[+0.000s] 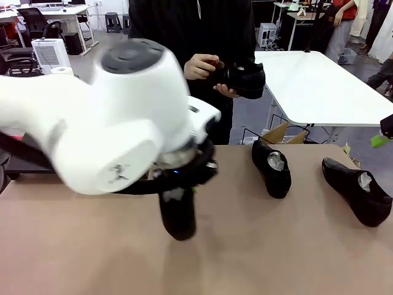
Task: Organize the shoes by placing them on the stand.
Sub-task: Place the Shoe from the middle of the table onto the Shoes Stand.
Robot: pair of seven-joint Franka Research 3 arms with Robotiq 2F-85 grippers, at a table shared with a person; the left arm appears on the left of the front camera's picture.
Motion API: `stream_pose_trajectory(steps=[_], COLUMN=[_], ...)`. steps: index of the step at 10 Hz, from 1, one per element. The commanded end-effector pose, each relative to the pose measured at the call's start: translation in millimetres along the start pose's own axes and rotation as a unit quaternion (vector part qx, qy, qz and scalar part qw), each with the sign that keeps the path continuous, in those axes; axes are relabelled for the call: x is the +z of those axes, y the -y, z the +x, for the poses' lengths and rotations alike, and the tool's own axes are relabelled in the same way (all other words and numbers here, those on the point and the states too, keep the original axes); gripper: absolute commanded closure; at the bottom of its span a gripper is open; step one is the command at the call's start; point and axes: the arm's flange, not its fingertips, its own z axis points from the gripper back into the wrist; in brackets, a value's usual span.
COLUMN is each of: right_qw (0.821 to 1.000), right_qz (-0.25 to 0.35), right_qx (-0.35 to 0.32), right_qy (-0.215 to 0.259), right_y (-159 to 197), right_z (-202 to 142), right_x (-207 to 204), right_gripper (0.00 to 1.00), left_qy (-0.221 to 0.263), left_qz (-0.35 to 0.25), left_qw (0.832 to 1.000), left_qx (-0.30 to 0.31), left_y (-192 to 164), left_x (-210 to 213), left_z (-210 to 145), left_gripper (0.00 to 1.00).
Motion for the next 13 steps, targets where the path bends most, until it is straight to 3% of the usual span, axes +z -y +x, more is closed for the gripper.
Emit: stream_pose_trajectory(steps=[1, 2, 3, 5, 6, 8, 9, 13], right_qw=[1.0, 1.0, 1.0, 1.0, 1.0, 1.0, 1.0, 1.0], right_qz=[0.008, 0.008, 0.008, 0.008, 0.008, 0.008, 0.008, 0.008], right_qx=[0.003, 0.003, 0.003, 0.003, 0.003, 0.003, 0.003, 0.003], right_qy=[-0.001, -0.001, -0.001, -0.001, -0.001, -0.001, -0.001, -0.001], right_y=[-0.7, -0.7, -0.7, -0.7, -0.7, -0.7, -0.7, -0.7], right_z=[-0.1, -0.1, -0.1, -0.1, -0.1, -0.1, -0.1, -0.1], right_x=[0.4, 0.4, 0.4, 0.4, 0.4, 0.4, 0.4, 0.4], right_gripper=[0.0, 0.0, 0.0, 0.0, 0.0, 0.0, 0.0, 0.0], left_qy=[0.072, 0.102, 0.03, 0.03, 0.053, 0.21, 0.246, 0.261], left_qz=[-0.001, 0.009, 0.004, 0.004, 0.014, 0.057, 0.092, 0.109], left_qw=[0.997, 0.995, 1.0, 1.0, 0.998, 0.976, 0.965, 0.958], left_qx=[-0.012, -0.015, -0.002, -0.002, -0.006, 0.012, 0.004, -0.053], left_y=[-56.5, -77.4, -30.3, -30.3, -55.7, -107.8, -127.6, -167.2], left_x=[20.1, 29.0, 12.3, 12.3, 18.0, 26.2, 22.7, -25.3], left_z=[13.9, 15.0, 12.6, 12.6, 14.2, 60.3, 84.1, 153.1], left_gripper=[1.0, 1.0, 1.0, 1.0, 1.0, 1.0, 1.0, 1.0])
